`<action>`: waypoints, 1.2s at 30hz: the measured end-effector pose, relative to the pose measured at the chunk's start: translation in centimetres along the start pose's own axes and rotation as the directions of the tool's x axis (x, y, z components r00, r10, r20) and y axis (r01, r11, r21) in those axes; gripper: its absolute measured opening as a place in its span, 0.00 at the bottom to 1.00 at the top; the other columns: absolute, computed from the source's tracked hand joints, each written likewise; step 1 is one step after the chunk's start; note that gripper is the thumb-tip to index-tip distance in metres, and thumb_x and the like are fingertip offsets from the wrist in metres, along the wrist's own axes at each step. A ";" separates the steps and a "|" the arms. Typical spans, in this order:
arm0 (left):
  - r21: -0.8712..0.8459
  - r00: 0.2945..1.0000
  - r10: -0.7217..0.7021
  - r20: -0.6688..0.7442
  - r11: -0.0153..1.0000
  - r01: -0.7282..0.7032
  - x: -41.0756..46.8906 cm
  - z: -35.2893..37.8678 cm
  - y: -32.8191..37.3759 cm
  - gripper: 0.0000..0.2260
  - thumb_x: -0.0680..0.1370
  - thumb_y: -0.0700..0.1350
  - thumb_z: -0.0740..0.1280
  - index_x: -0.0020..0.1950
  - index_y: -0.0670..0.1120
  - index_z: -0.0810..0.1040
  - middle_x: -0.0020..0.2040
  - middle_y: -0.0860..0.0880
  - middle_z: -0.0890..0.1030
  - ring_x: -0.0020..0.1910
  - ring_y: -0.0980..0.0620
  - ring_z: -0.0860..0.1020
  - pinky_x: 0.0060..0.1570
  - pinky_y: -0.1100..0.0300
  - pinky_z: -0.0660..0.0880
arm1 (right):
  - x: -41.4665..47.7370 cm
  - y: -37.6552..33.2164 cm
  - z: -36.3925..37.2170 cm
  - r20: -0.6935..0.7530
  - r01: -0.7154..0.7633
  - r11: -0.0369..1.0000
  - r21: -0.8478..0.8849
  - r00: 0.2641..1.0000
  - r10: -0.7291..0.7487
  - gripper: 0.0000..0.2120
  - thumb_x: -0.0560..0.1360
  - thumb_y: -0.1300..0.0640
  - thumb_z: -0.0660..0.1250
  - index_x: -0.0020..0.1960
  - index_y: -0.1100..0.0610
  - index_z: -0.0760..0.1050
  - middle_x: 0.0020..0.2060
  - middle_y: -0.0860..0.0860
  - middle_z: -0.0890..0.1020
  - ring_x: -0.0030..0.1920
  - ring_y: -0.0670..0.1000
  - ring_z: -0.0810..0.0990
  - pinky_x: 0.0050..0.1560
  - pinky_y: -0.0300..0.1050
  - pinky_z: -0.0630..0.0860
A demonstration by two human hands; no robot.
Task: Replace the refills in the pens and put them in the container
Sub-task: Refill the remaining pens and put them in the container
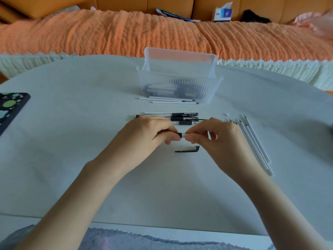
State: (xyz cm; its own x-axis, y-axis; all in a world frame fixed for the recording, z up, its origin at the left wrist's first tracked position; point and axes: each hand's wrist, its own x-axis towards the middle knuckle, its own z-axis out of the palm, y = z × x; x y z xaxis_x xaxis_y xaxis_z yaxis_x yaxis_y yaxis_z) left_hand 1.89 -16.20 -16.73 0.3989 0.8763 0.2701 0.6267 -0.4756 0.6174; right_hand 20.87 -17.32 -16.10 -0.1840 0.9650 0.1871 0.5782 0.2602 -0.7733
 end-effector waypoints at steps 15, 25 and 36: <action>0.061 0.997 -0.013 -0.078 0.998 0.018 -0.2 -0.2 0.5 0.05 0.73 0.53 0.69 0.46 0.55 0.75 0.40 0.59 0.77 0.38 0.56 0.74 0.37 0.61 0.70 | 0.1 0.0 -0.2 -0.029 0.003 0.999 0.041 1.000 -0.001 0.04 0.69 0.60 0.73 0.41 0.52 0.81 0.36 0.46 0.82 0.37 0.41 0.75 0.37 0.27 0.67; 0.077 0.996 -0.010 -0.084 0.997 0.016 -0.2 -0.2 0.1 0.11 0.70 0.51 0.73 0.45 0.57 0.71 0.42 0.61 0.76 0.38 0.55 0.73 0.39 0.59 0.72 | 0.1 0.1 -0.3 -0.031 0.005 0.999 0.035 1.000 -0.004 0.05 0.69 0.61 0.73 0.41 0.52 0.80 0.35 0.44 0.80 0.36 0.41 0.74 0.36 0.30 0.67; 0.056 0.987 -0.073 -0.144 0.995 0.081 -0.3 -0.4 -0.4 0.05 0.73 0.52 0.69 0.48 0.55 0.75 0.42 0.59 0.77 0.40 0.58 0.72 0.39 0.58 0.72 | 0.2 1.0 0.0 -0.039 -0.056 0.995 -0.088 0.998 0.053 0.02 0.72 0.55 0.70 0.40 0.50 0.80 0.32 0.39 0.77 0.35 0.42 0.72 0.36 0.30 0.66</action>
State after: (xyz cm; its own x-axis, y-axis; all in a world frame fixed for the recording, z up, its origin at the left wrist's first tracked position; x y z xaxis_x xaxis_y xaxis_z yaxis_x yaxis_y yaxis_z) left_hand 1.26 -16.24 -16.70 0.2514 0.9105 0.3284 0.6933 -0.4061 0.5953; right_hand 21.43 -16.88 -16.80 -0.1223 0.9779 0.1695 0.6555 0.2078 -0.7261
